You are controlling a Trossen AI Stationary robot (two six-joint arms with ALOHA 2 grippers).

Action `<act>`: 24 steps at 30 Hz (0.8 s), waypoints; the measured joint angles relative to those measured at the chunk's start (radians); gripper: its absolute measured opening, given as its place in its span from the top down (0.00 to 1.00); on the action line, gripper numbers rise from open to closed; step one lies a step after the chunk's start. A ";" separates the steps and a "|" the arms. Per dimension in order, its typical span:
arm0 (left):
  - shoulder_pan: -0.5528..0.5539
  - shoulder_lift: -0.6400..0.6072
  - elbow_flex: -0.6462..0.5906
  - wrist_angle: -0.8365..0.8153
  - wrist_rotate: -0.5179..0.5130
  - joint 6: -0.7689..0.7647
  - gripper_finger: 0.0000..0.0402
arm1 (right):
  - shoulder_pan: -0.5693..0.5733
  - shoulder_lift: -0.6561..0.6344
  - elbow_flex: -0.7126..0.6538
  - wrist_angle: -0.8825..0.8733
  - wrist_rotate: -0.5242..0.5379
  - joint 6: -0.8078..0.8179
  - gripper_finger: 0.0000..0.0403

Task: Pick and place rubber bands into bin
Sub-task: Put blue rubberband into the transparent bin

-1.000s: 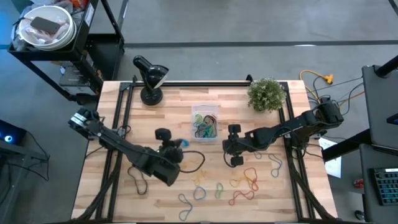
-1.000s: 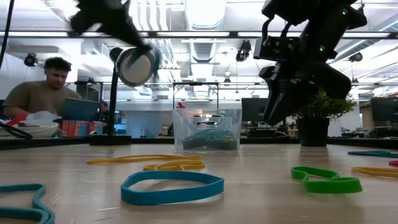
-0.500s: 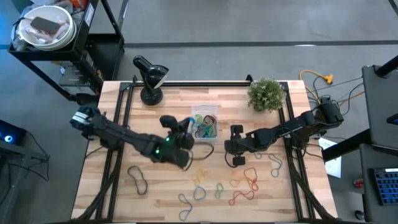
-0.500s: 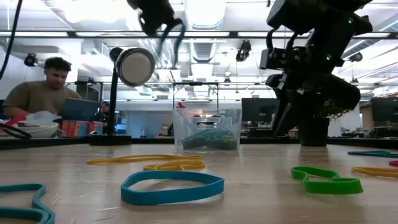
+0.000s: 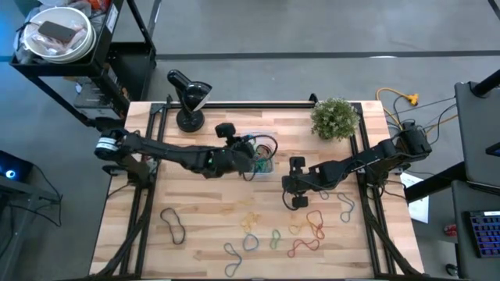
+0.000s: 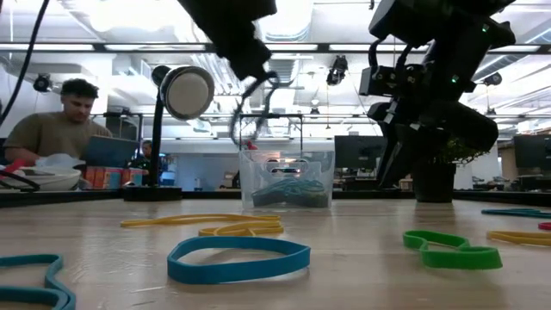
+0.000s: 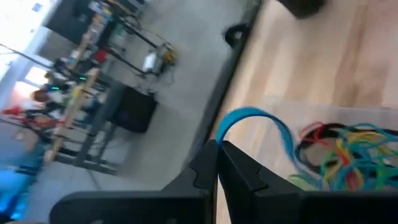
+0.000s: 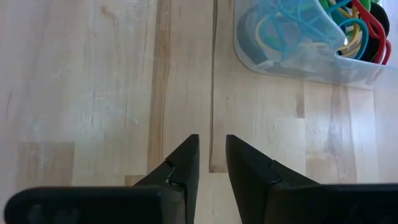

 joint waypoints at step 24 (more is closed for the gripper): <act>0.095 0.179 0.004 0.083 0.343 0.044 1.00 | 0.000 0.000 -0.010 0.004 0.002 0.000 0.82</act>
